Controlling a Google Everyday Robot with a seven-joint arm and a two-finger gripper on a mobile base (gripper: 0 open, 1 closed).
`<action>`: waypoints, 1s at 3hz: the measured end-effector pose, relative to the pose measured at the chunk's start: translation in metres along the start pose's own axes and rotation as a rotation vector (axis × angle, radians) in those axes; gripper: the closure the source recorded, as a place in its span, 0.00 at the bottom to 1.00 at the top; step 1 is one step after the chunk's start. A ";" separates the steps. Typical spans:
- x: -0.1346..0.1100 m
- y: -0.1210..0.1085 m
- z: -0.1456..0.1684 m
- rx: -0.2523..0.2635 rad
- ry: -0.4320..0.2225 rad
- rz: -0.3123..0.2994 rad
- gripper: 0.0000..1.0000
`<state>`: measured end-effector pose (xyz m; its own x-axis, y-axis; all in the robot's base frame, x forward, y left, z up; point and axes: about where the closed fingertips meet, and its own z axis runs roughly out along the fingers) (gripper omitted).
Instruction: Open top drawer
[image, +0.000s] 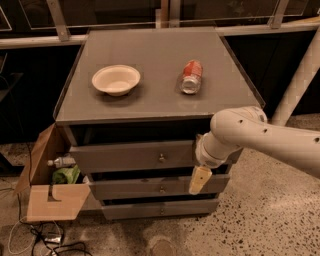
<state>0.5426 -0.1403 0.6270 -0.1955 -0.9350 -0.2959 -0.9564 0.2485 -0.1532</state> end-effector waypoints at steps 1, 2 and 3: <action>-0.001 0.000 -0.002 -0.001 0.000 0.001 0.00; -0.001 0.005 -0.002 -0.015 0.002 0.008 0.00; -0.002 0.004 -0.004 -0.015 0.002 0.008 0.17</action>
Offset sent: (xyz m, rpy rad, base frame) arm -0.0813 -0.0036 -0.0792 -0.0077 0.2258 -0.0025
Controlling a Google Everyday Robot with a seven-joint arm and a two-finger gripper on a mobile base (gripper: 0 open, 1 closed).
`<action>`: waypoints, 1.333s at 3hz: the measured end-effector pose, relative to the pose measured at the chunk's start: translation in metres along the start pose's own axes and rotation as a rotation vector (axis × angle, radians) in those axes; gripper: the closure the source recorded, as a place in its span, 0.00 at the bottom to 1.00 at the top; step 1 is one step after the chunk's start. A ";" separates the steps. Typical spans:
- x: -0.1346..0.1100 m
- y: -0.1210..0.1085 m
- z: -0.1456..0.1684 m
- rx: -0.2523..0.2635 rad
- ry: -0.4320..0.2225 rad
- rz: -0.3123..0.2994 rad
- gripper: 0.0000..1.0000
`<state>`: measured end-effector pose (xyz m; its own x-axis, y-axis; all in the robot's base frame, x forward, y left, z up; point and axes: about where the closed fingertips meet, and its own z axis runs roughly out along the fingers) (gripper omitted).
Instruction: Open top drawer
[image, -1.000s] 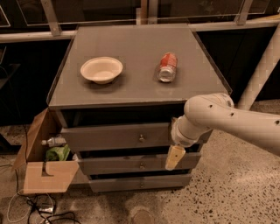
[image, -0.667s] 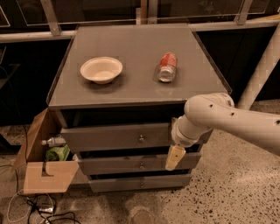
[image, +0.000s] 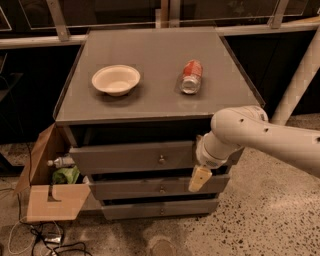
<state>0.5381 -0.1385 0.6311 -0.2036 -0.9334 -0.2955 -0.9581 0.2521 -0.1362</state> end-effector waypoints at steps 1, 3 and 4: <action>0.000 0.000 0.000 0.000 0.000 0.000 0.48; 0.000 0.000 0.000 0.000 0.000 0.000 0.95; 0.000 0.000 0.000 0.000 0.000 0.000 1.00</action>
Offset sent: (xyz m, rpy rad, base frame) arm 0.0000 0.0000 0.0000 0.0000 0.0000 0.0000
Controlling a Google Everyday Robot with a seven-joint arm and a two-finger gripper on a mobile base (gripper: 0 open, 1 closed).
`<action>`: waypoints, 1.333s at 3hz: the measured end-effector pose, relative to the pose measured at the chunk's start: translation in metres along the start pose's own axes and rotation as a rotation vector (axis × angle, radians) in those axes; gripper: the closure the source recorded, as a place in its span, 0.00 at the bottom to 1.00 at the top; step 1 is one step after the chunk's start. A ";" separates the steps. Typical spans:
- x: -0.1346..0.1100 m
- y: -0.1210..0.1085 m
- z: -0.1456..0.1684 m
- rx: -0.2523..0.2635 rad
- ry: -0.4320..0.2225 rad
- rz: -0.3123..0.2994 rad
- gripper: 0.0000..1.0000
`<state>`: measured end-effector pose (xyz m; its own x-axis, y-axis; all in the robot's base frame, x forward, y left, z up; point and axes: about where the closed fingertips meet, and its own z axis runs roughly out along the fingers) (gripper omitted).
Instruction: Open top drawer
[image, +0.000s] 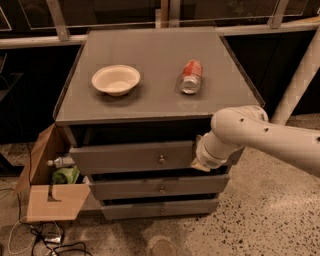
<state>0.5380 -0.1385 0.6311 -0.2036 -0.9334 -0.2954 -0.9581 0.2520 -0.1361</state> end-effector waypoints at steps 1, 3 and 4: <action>0.000 0.000 0.000 0.000 0.000 0.000 1.00; -0.002 0.002 -0.010 0.002 -0.005 0.009 1.00; -0.004 0.001 -0.014 0.002 -0.005 0.010 1.00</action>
Offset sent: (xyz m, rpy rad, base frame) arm -0.0472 -0.0029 0.0096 0.0007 0.0476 0.0001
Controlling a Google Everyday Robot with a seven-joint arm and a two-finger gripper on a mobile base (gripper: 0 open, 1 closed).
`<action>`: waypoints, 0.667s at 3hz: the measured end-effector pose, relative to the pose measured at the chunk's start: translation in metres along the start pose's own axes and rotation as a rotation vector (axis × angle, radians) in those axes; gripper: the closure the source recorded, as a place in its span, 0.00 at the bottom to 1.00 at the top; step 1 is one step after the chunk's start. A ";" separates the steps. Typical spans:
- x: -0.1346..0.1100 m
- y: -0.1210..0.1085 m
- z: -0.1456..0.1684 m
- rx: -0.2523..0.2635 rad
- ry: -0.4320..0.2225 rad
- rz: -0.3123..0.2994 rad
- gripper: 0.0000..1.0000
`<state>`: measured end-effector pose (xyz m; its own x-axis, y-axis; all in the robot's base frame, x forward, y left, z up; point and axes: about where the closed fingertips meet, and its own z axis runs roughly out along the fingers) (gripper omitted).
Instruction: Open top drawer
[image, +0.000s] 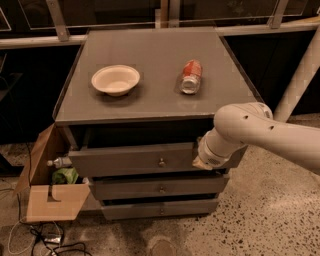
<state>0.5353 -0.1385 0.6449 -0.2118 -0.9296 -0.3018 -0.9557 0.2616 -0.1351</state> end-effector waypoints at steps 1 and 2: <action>-0.003 0.003 -0.007 0.007 -0.012 0.011 1.00; -0.005 0.001 -0.012 0.007 -0.012 0.011 1.00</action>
Offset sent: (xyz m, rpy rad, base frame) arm -0.1231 -0.0677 0.0120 -0.0296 -0.0159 -0.1270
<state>0.5326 -0.1368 0.6572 -0.2196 -0.9234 -0.3149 -0.9518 0.2736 -0.1384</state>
